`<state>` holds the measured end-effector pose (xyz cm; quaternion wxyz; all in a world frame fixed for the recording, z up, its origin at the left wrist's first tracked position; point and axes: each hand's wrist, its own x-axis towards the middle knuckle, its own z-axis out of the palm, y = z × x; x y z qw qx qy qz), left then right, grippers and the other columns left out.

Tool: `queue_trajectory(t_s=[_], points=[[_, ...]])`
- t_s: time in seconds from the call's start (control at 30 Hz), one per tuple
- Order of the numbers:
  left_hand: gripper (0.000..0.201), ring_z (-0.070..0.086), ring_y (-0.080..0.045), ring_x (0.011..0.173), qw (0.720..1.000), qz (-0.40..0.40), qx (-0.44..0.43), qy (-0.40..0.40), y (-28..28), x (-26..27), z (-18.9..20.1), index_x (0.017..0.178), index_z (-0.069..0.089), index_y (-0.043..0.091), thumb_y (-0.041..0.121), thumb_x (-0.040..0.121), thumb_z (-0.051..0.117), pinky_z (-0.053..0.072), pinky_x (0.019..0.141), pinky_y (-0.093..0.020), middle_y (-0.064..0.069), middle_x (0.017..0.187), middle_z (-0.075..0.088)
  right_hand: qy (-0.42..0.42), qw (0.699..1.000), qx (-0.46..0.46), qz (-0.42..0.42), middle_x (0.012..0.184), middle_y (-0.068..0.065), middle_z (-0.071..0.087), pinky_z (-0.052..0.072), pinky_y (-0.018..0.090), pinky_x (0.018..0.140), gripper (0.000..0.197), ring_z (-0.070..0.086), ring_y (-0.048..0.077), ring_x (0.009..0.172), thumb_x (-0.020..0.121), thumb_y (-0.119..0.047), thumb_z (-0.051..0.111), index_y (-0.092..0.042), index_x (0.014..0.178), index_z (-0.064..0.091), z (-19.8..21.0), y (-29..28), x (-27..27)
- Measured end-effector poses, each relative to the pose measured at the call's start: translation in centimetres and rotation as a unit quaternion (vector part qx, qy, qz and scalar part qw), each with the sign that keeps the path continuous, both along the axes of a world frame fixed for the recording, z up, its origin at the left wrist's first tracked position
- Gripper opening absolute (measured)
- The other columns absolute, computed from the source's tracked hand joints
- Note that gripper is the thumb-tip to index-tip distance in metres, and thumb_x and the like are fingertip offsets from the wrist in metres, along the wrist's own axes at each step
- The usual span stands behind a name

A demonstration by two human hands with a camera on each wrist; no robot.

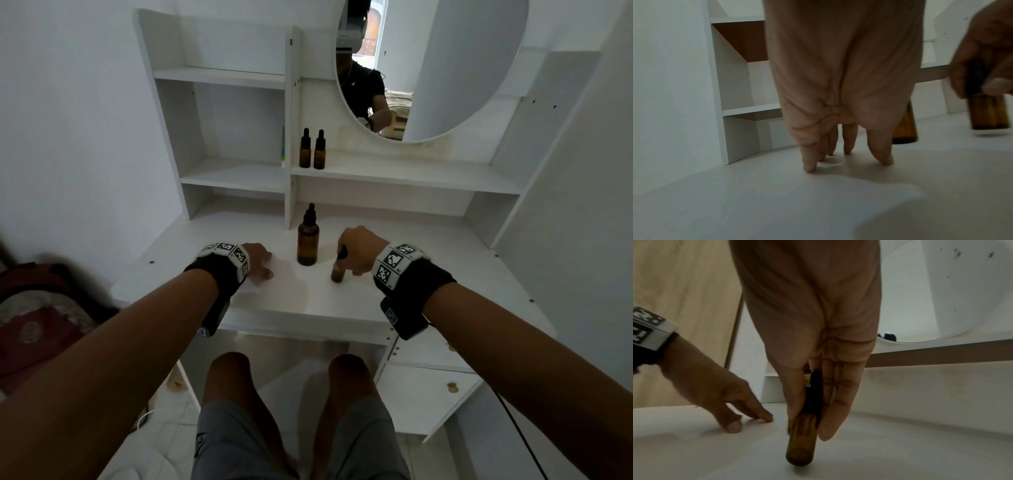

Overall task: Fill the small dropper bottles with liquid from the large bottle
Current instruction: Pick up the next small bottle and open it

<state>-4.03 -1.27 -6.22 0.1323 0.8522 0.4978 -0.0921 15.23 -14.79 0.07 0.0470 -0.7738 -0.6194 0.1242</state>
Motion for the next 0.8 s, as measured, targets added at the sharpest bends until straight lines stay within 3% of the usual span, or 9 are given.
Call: queue_trajectory(t_s=[0.1, 0.17, 0.27, 0.4, 0.5, 0.57, 0.67, 0.8], points=[[0.053, 0.046, -0.027, 0.134, 0.997, -0.003, 0.031, -0.076, -1.2, -0.5, 0.3, 0.137, 0.055, 0.015, 0.032, 0.089, 0.07, 0.036, 0.108, -0.033, -0.009, 0.146, 0.047, -0.011, 0.999, -0.006, 0.038, 0.098, 0.012, 0.066, 0.059, 0.034, 0.071, 0.028, 0.069, 0.024, 0.079, 0.084, -0.024, 0.071, -0.006, 0.103, 0.062, -0.3, 0.5, -2.4], [0.036, 0.059, -0.024, 0.116, 0.991, -0.031, 0.035, -0.126, -1.8, -0.7, 0.3, 0.119, 0.068, 0.012, 0.021, 0.085, 0.076, 0.043, 0.094, -0.026, -0.009, 0.128, 0.061, -0.017, 0.998, -0.011, 0.053, 0.097, 0.012, 0.064, 0.055, 0.031, 0.065, 0.029, 0.066, 0.024, 0.079, 0.085, -0.024, 0.07, -0.005, 0.105, 0.062, -0.4, 0.7, -3.4], [0.032, 0.061, -0.015, 0.09, 0.975, -0.045, -0.028, -0.215, -3.0, -0.3, 0.2, 0.103, 0.074, 0.014, 0.018, 0.073, 0.086, 0.045, 0.08, -0.022, -0.001, 0.099, 0.066, -0.021, 0.997, -0.013, 0.071, 0.085, 0.007, 0.056, 0.046, 0.021, 0.054, 0.03, 0.058, 0.021, 0.071, 0.085, -0.024, 0.07, -0.003, 0.106, 0.064, -0.4, 0.8, -4.4], [0.047, 0.063, -0.01, 0.085, 0.951, -0.05, -0.075, -0.297, -3.9, 0.9, -0.2, 0.106, 0.071, 0.015, 0.019, 0.064, 0.092, 0.05, 0.077, -0.022, 0.007, 0.091, 0.065, -0.026, 0.996, -0.011, 0.081, 0.083, 0.006, 0.056, 0.044, 0.021, 0.052, 0.029, 0.056, 0.017, 0.066, 0.088, -0.028, 0.068, -0.004, 0.103, 0.064, 0.0, 0.8, -4.8], [0.041, 0.064, -0.008, 0.078, 0.944, -0.063, -0.078, -0.315, -3.7, 1.7, -0.3, 0.096, 0.073, 0.014, 0.019, 0.061, 0.093, 0.052, 0.076, -0.021, 0.011, 0.082, 0.067, -0.054, 0.995, 0.006, 0.086, 0.087, 0.006, 0.051, 0.04, 0.023, 0.054, 0.026, 0.052, 0.018, 0.072, 0.091, -0.029, 0.062, -0.004, 0.099, 0.061, 0.4, 0.9, -4.8], [0.034, 0.064, -0.007, 0.073, 0.939, -0.061, -0.075, -0.329, -3.6, 2.0, -0.6, 0.087, 0.073, 0.011, 0.019, 0.061, 0.093, 0.052, 0.076, -0.022, 0.008, 0.078, 0.069, -0.061, 0.994, 0.017, 0.084, 0.088, 0.007, 0.047, 0.034, 0.021, 0.051, 0.021, 0.049, 0.02, 0.077, 0.093, -0.026, 0.059, -0.007, 0.085, 0.054, 0.3, 1.0, -4.9], [0.03, 0.067, -0.01, 0.073, 0.931, -0.054, -0.089, -0.349, -3.3, 2.2, -1.1, 0.083, 0.075, 0.008, 0.018, 0.062, 0.093, 0.053, 0.077, -0.025, 0.0, 0.08, 0.074, -0.049, 0.996, 0.019, 0.072, 0.08, 0.005, 0.043, 0.027, 0.02, 0.047, 0.038, 0.047, 0.019, 0.072, 0.093, -0.021, 0.059, -0.014, 0.064, 0.035, -0.1, 1.2, -4.9], [0.024, 0.065, -0.006, 0.068, 0.924, -0.061, -0.104, -0.363, -3.2, 2.3, -1.4, 0.081, 0.075, 0.007, 0.017, 0.066, 0.09, 0.05, 0.073, -0.023, -0.001, 0.078, 0.074, -0.012, 0.998, 0.014, 0.065, 0.07, 0.001, 0.038, 0.029, 0.02, 0.047, 0.031, 0.042, 0.013, 0.06, 0.092, -0.023, 0.061, -0.01, 0.071, 0.043, 0.0, 1.3, -5.0]])
